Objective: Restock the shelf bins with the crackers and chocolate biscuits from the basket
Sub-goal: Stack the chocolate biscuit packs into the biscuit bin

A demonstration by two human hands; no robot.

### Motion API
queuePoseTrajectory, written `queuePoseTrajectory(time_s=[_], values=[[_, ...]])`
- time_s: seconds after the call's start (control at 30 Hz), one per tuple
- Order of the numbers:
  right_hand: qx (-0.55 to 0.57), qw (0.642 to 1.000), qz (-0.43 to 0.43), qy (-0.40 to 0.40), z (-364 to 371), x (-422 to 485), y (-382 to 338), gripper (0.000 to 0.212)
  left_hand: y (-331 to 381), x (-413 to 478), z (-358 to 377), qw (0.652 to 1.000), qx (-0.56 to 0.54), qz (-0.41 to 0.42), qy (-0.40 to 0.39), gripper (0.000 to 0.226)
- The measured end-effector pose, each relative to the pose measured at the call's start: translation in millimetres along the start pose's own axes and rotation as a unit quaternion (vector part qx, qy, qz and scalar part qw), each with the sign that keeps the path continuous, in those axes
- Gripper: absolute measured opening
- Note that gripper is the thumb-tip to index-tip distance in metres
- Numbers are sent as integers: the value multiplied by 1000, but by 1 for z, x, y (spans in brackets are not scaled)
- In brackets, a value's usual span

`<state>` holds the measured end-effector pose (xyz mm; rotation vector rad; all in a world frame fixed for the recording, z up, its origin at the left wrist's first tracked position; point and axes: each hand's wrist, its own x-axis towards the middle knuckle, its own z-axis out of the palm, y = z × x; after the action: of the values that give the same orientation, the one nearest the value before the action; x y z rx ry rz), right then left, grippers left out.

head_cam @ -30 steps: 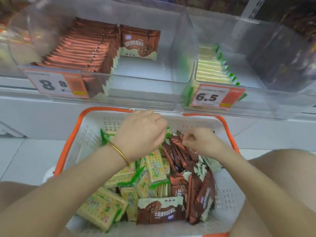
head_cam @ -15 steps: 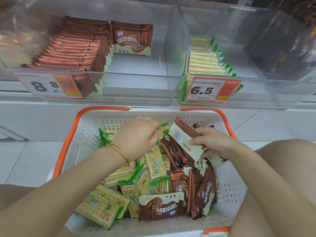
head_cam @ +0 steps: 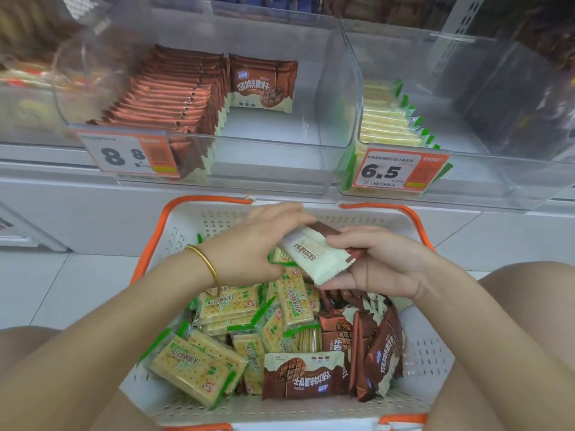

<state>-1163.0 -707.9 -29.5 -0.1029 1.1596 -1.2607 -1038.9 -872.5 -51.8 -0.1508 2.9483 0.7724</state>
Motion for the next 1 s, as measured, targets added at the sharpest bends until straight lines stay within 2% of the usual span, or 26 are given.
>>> queuePoseTrajectory(time_s=[0.07, 0.13, 0.17, 0.23, 0.3, 0.37, 0.47, 0.5, 0.53, 0.6, 0.63, 0.67, 0.73, 0.8, 0.87, 0.9, 0.93, 1.0], values=[[-10, 1000, 17, -17, 7, 1, -2, 45, -1, 0, 0, 998, 4, 41, 47, 59], [-66, 998, 21, -4, 7, 1, -6, 70, -4, -1, -7, 992, -93, 41, 72, 27], [-104, 994, 10, 21, 6, 1, -8, 81, -4, -2, -14, 986, -155, 20, 48, 17], [-193, 976, -38, 90, 5, 0, -10, 86, -9, -5, -25, 958, -285, -23, -22, 13], [-258, 950, -92, 148, 5, -1, -13, 74, -11, -9, -33, 918, -388, -41, -67, 26], [-285, 934, -141, 164, 8, -3, -16, 55, -12, -11, -37, 896, -436, -44, -76, 42], [-334, 904, -210, 165, 19, -7, -22, 29, -9, -13, -45, 864, -493, -62, -78, 44], [-377, 875, -241, 183, 24, -8, -23, 22, -9, -13, -48, 866, -490, -67, -76, 47], [-445, 823, -281, 214, 30, -9, -26, 21, -10, -13, -51, 874, -475, -71, -74, 54], [-588, 674, -359, 266, 45, -8, -34, 30, -11, -16, -56, 888, -448, -70, -77, 69], [-614, 638, -381, 267, 51, -6, -38, 36, -11, -17, -59, 890, -444, -67, -82, 70], [-608, 644, -385, 258, 58, -4, -43, 40, -11, -19, -61, 886, -450, -68, -83, 64], [-535, 715, -374, 250, 65, 0, -51, 47, -13, -21, -66, 877, -472, -63, -62, 49], [-443, 780, -363, 253, 70, 4, -55, 54, -16, -22, -72, 866, -498, -45, -16, 55], [-358, 856, -312, 203, 76, 5, -52, 51, -13, -22, -75, 847, -530, -25, 34, 50], [-327, 885, -287, 163, 82, 8, -51, 43, -10, -22, -78, 840, -539, -18, 63, 42], [-311, 900, -275, 132, 87, 10, -52, 32, -8, -19, -81, 834, -545, -15, 91, 35], [-297, 906, -278, 115, 98, 20, -67, 16, -4, -12, -91, 824, -548, -16, 144, 23]])
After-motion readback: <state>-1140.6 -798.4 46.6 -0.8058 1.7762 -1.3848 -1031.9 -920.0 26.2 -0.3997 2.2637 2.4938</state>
